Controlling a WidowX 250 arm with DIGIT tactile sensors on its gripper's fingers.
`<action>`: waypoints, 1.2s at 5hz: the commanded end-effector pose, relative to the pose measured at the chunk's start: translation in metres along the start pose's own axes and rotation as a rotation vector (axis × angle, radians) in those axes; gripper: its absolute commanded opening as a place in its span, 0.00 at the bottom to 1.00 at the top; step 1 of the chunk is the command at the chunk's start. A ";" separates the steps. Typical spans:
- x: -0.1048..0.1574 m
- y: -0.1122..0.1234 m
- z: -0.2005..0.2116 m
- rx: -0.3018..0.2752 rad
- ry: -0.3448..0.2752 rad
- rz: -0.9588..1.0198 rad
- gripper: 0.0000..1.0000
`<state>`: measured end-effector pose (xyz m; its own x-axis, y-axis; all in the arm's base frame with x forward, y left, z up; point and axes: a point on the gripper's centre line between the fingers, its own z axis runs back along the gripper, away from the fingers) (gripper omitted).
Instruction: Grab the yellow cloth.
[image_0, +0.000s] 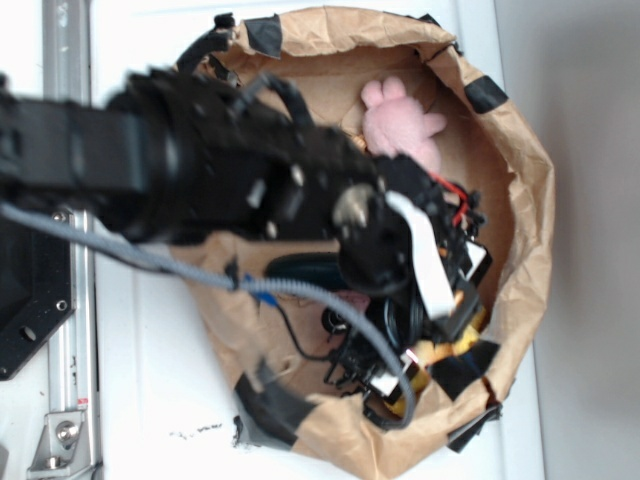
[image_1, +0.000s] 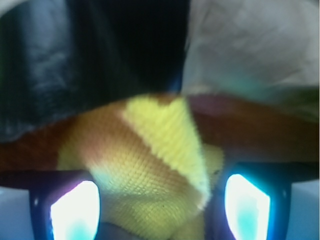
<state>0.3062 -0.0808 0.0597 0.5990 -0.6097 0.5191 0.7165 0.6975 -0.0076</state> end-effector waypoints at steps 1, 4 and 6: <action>0.008 -0.017 -0.020 0.034 0.055 0.014 0.00; -0.006 0.014 -0.006 0.077 0.157 0.577 0.00; -0.027 0.026 0.045 0.248 0.092 0.885 0.00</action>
<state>0.2934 -0.0223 0.0625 0.9453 0.1417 0.2939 -0.0933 0.9806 -0.1726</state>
